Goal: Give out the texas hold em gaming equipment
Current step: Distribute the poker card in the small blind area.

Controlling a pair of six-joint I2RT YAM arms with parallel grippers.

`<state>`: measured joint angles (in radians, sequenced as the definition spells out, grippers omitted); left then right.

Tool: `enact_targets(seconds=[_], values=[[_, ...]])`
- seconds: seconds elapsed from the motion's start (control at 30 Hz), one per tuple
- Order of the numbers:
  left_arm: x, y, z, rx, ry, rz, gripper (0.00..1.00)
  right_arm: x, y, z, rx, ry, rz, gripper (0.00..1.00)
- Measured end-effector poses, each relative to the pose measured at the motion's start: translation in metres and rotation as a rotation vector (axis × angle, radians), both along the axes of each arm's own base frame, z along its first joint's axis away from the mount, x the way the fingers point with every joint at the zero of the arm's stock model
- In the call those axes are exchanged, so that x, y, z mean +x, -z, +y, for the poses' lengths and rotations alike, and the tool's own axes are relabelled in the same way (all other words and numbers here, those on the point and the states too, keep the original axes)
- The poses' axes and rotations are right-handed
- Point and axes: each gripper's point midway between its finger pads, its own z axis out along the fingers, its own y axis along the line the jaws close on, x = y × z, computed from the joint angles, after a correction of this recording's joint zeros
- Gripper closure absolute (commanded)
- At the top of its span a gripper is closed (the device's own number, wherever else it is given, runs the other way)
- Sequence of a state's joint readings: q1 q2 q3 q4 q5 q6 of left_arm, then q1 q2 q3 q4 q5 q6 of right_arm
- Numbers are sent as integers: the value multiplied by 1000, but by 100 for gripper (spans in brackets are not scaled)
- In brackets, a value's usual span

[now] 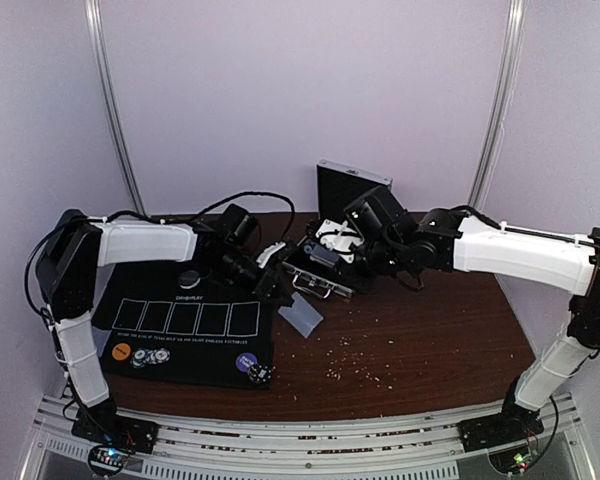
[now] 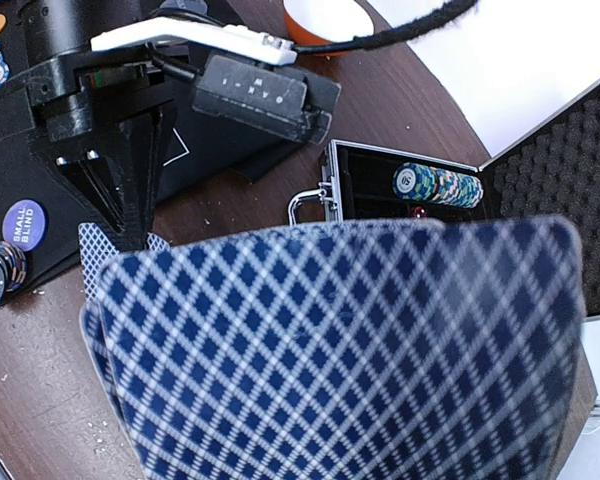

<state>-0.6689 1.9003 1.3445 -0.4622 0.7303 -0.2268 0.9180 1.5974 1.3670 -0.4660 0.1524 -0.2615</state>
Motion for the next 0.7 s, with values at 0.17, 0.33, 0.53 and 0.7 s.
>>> enact_targets(seconds=[0.17,0.33,0.53,0.7], values=[[-31,22,4,102,183,-9,100,-4,-2,-6,-3,2,1,60],[-72,42,3,188,340,7,100,-7,-3,-13,-13,10,-1,60],[-82,53,-16,262,448,-76,100,-12,2,-25,-41,27,3,60],[-69,69,-16,359,461,-158,100,-16,-3,-33,-41,35,-1,59]])
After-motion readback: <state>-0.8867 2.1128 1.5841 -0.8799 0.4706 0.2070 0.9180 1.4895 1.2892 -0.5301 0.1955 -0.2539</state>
